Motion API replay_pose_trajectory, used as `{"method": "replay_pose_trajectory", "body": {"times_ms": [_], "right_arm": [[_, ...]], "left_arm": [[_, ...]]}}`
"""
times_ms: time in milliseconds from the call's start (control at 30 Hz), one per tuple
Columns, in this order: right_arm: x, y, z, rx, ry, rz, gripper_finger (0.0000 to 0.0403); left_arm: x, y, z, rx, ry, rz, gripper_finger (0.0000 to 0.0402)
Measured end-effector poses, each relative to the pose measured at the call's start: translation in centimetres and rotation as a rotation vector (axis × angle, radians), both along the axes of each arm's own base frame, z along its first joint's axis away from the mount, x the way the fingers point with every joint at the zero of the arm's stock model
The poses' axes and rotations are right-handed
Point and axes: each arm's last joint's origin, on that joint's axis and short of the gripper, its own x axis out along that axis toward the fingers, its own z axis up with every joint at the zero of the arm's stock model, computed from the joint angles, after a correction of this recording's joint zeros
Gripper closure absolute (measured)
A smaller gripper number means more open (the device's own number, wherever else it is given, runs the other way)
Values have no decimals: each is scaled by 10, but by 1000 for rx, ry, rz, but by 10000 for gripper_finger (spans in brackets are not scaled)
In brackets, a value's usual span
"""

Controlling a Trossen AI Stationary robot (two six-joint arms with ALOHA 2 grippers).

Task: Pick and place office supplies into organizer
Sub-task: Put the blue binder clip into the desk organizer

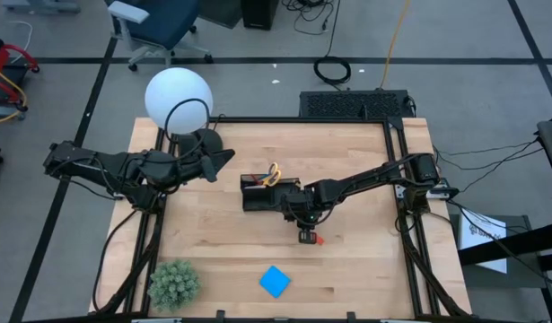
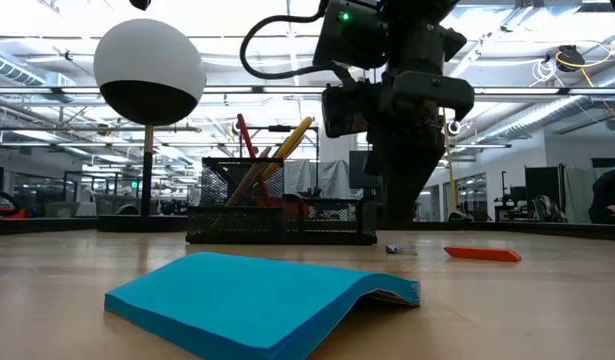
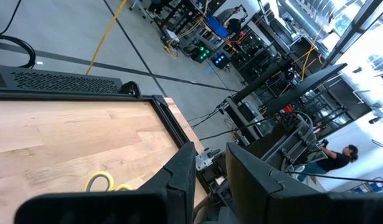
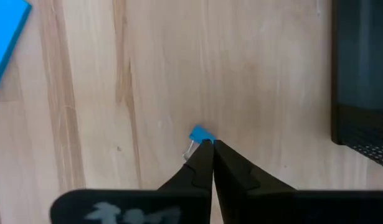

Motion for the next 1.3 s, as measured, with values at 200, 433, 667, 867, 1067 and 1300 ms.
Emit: {"method": "replay_pose_trajectory", "body": {"times_ms": [200, 433, 667, 867, 1067, 1300], "right_arm": [[-1, 2, 2, 3, 2, -17, 401], [-3, 2, 9, 18, 9, -105, 373], [-4, 10, 8, -12, 33, -241, 322], [-4, 11, 8, -24, 37, -321, 279], [-6, 13, 8, -16, 58, -371, 249], [-8, 14, 7, -18, 84, -388, 238]], "left_arm": [[0, 0, 0, 0, 0, 0, 321], [0, 0, 0, 0, 0, 0, 321], [0, 0, 0, 1, 1, 0, 321], [0, 0, 0, 0, 0, 0, 321], [0, 0, 0, 0, 0, 0, 321], [0, 0, 0, 1, 1, 0, 321]]}}
